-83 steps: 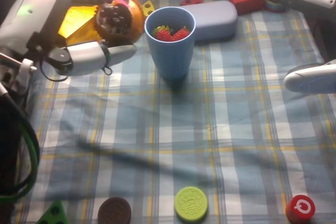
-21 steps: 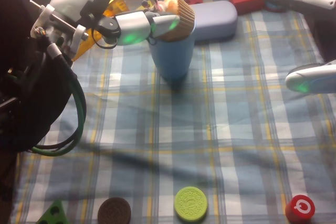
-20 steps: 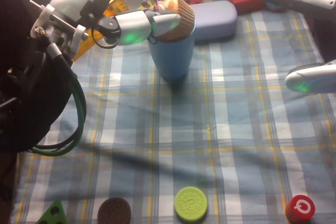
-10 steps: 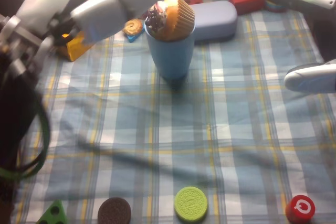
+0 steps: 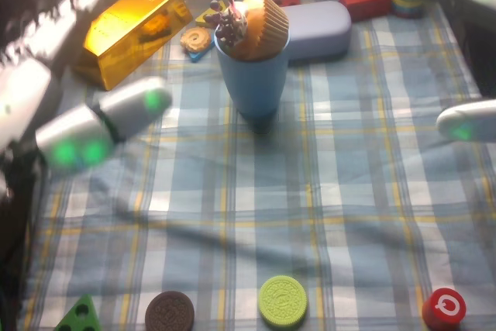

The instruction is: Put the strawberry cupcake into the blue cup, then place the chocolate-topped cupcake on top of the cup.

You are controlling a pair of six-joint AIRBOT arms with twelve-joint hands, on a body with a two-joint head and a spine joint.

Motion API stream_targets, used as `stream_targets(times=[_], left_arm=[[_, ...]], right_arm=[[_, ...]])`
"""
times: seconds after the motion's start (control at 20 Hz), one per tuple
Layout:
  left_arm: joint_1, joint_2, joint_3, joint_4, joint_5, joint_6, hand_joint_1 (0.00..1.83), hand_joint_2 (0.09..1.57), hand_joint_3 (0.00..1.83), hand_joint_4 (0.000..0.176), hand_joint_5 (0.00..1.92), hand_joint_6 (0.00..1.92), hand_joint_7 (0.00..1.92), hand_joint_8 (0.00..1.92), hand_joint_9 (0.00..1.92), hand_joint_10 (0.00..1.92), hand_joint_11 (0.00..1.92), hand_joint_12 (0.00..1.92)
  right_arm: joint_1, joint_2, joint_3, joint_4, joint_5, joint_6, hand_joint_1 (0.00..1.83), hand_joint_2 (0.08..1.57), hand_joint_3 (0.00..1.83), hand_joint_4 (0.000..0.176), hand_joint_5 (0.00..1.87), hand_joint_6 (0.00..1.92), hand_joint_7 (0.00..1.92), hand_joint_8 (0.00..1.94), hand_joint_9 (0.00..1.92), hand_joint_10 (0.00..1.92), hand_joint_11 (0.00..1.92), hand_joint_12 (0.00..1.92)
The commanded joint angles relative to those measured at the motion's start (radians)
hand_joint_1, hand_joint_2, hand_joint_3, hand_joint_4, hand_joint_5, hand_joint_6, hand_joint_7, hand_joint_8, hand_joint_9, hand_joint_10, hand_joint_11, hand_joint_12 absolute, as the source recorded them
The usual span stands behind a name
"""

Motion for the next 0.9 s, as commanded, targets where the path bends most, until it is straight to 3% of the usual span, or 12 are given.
stream_targets(times=[0.0, 0.05, 0.1, 0.2, 0.25, 0.35, 0.5, 0.55, 0.6, 0.65, 0.7, 0.85], left_arm=[[0.005, 0.004, -0.007, 0.043, -0.183, 0.005, 0.00, 0.75, 0.00, 0.089, 0.00, 0.00, 0.00, 0.00, 0.00, 0.00, 0.00, 0.00], [0.025, 0.000, -0.018, 0.031, -0.211, 0.004, 0.00, 0.75, 0.00, 0.087, 0.00, 0.00, 0.00, 0.00, 0.00, 0.00, 0.00, 0.00], [0.049, -0.012, -0.028, 0.010, -0.244, 0.004, 0.00, 0.75, 0.00, 0.078, 0.00, 0.00, 0.00, 0.00, 0.00, 0.00, 0.00, 0.00], [0.078, -0.033, -0.033, -0.024, -0.278, 0.004, 0.00, 0.77, 0.00, 0.041, 0.00, 0.00, 0.00, 0.00, 0.00, 0.00, 0.00, 0.00], [0.086, -0.041, -0.033, -0.036, -0.281, 0.004, 0.00, 0.76, 0.00, 0.053, 0.00, 0.00, 0.00, 0.00, 0.00, 0.00, 0.00, 0.00], [0.095, -0.056, -0.027, -0.059, -0.280, 0.003, 0.00, 0.80, 0.01, 0.009, 0.00, 0.00, 0.00, 0.00, 0.00, 0.00, 0.00, 0.00], [0.100, -0.067, -0.020, -0.071, -0.277, 0.001, 0.00, 0.80, 0.01, 0.032, 0.01, 0.00, 0.00, 0.00, 0.00, 0.00, 0.00, 0.00], [0.100, -0.072, -0.019, -0.071, -0.274, 0.001, 0.00, 0.81, 0.01, 0.028, 0.02, 0.01, 0.00, 0.00, 0.00, 0.00, 0.00, 0.00], [0.100, -0.073, -0.019, -0.072, -0.273, 0.000, 0.00, 0.81, 0.01, 0.033, 0.03, 0.01, 0.00, 0.00, 0.00, 0.00, 0.00, 0.00], [0.105, -0.075, -0.018, -0.079, -0.273, -0.010, 0.00, 0.82, 0.01, 0.026, 0.02, 0.01, 0.01, 0.00, 0.00, 0.00, 0.00, 0.00], [0.108, -0.076, -0.016, -0.082, -0.274, -0.021, 0.00, 0.81, 0.01, 0.044, 0.02, 0.01, 0.01, 0.00, 0.00, 0.00, 0.00, 0.00], [0.111, -0.080, -0.010, -0.086, -0.282, -0.043, 0.00, 0.80, 0.00, 0.040, 0.02, 0.00, 0.01, 0.00, 0.00, 0.00, 0.00, 0.00]], right_arm=[[-0.001, 0.002, -0.014, 0.042, 0.142, -0.037, 0.00, 0.91, 0.00, 0.081, 0.00, 0.00, 0.00, 0.00, 0.00, 0.00, 0.00, 0.00], [-0.021, 0.002, -0.029, 0.072, 0.167, -0.087, 0.00, 0.90, 0.00, 0.090, 0.00, 0.00, 0.00, 0.00, 0.00, 0.00, 0.00, 0.00], [-0.051, 0.001, -0.047, 0.119, 0.216, -0.140, 0.00, 0.91, 0.00, 0.081, 0.00, 0.00, 0.00, 0.00, 0.00, 0.00, 0.00, 0.00], [-0.112, -0.010, -0.068, 0.196, 0.308, -0.195, 0.00, 0.90, 0.00, 0.096, 0.00, 0.00, 0.00, 0.00, 0.00, 0.00, 0.00, 0.00], [-0.149, -0.013, -0.075, 0.235, 0.353, -0.211, 0.00, 0.89, 0.00, 0.091, 0.00, 0.00, 0.00, 0.00, 0.00, 0.00, 0.00, 0.00], [-0.231, -0.020, -0.078, 0.307, 0.438, -0.215, 0.00, 0.88, 0.00, 0.100, 0.00, 0.00, 0.00, 0.00, 0.00, 0.00, 0.00, 0.00], [-0.301, -0.047, -0.079, 0.366, 0.513, -0.215, 0.00, 0.89, 0.00, 0.126, 0.00, 0.00, 0.00, 0.00, 0.00, 0.00, 0.00, 0.00], [-0.311, -0.054, -0.080, 0.369, 0.517, -0.212, 0.00, 0.90, 0.00, 0.092, 0.00, 0.00, 0.00, 0.00, 0.00, 0.00, 0.00, 0.00], [-0.313, -0.057, -0.080, 0.369, 0.517, -0.212, 0.00, 0.90, 0.00, 0.081, 0.00, 0.00, 0.00, 0.00, 0.00, 0.00, 0.00, 0.00], [-0.314, -0.062, -0.080, 0.369, 0.521, -0.212, 0.00, 0.90, 0.00, 0.085, 0.00, 0.00, 0.00, 0.00, 0.00, 0.00, 0.00, 0.00], [-0.314, -0.062, -0.080, 0.369, 0.525, -0.212, 0.00, 0.90, 0.00, 0.089, 0.00, 0.00, 0.00, 0.00, 0.00, 0.00, 0.00, 0.00], [-0.314, -0.062, -0.076, 0.369, 0.534, -0.209, 0.00, 0.88, 0.00, 0.094, 0.00, 0.00, 0.00, 0.00, 0.00, 0.00, 0.00, 0.00]])
